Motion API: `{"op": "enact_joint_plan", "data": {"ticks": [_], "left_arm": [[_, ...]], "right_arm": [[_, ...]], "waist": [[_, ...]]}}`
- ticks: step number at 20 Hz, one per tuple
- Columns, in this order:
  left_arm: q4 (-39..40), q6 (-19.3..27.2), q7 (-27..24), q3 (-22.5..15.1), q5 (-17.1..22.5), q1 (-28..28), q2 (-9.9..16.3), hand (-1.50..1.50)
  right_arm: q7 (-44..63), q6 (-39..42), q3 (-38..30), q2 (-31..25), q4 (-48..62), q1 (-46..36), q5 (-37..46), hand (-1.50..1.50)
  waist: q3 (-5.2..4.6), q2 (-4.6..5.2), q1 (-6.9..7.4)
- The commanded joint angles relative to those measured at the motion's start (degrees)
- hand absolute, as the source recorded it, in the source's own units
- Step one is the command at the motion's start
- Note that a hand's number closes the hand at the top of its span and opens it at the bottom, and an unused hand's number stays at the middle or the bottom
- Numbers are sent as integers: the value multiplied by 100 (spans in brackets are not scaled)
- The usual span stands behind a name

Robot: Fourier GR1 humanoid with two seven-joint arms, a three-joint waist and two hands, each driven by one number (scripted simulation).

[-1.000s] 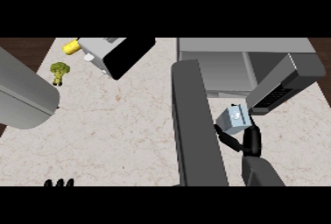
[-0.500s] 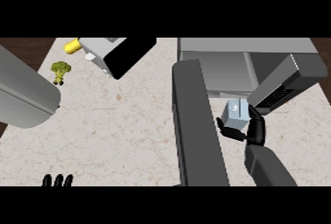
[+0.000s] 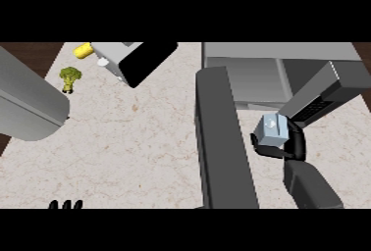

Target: Pick up the milk, place it into the microwave and close the microwave

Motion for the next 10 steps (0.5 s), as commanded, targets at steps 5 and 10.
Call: {"op": "enact_joint_plan", "data": {"ticks": [5,10], "left_arm": [[340,-97,-668,-105,-97,358,3,-150],[16,-28,-256,-137,58,312,91,-150]], "right_arm": [[-677,480,2,-129,-10,140,31,150],[-442,269,300,374,-921,598,89,150]], "waist": [[-9,-38,-48],[-21,-85,-193]]}}
